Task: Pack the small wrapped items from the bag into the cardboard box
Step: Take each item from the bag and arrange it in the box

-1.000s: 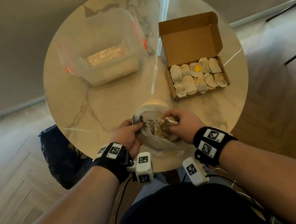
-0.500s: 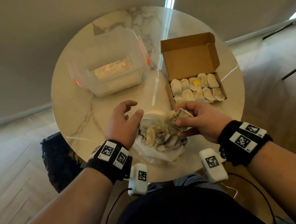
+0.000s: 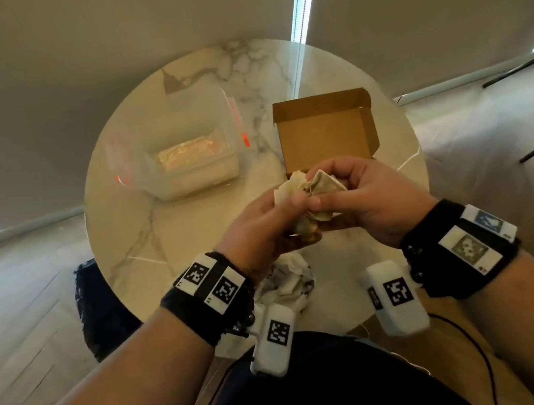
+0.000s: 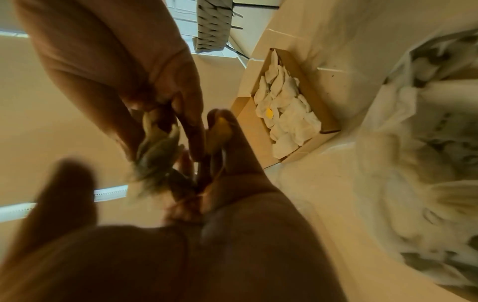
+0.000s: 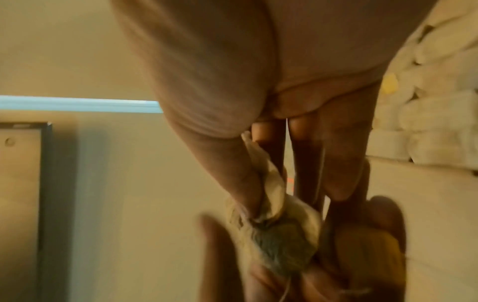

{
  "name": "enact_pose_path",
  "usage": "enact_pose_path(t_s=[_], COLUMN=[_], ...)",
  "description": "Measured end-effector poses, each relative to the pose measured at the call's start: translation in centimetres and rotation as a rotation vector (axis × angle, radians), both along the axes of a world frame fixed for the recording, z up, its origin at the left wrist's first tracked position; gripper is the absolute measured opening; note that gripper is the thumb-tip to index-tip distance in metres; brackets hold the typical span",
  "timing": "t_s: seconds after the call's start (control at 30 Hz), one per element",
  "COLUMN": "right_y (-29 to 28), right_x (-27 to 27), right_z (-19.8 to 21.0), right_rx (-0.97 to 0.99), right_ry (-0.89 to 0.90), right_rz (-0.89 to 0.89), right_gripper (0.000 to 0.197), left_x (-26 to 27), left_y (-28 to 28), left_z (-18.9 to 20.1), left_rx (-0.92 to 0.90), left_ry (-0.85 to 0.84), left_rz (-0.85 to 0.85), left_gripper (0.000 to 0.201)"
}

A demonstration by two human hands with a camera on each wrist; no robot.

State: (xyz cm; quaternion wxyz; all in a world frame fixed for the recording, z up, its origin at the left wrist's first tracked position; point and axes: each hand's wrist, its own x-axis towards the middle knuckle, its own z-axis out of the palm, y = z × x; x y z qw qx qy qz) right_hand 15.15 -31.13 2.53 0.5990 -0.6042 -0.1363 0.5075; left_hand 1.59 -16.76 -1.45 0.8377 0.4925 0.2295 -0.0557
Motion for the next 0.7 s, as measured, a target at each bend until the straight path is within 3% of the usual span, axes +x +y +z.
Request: enact_pose_path(t_s=[0.1, 0.23, 0.5, 0.6, 0.7], right_y=[-0.7, -1.2, -2.6, -2.9, -2.7], right_x=[1.9, 4.7, 8.5, 9.1, 9.2], right_z=[-0.6, -1.7, -2.7, -3.0, -3.4], right_rx=[-0.033, -0.04, -0.007, -0.066, -0.094], right_ry=[-0.161, -0.21, -0.291, -0.453, -0.483], right_rz=[-0.019, -0.017, 0.108, 0.187, 0.205], right_gripper=[0.029, 0.036, 0.047, 0.052, 0.059], left_x=[1.9, 4.1, 7.6, 8.3, 9.0], left_y=[-0.6, -1.5, -4.1, -5.0, -5.1], left_z=[0.2, 0.7, 0.8, 0.4, -0.2], left_rx=[0.152, 0.166, -0.068, 0.029, 0.108], left_ry=[0.036, 0.097, 0.177, 0.169, 0.222], left_rz=[0.077, 0.202, 0.49, 0.4, 0.431], left_gripper=[0.035, 0.02, 0.029, 0.036, 0.025])
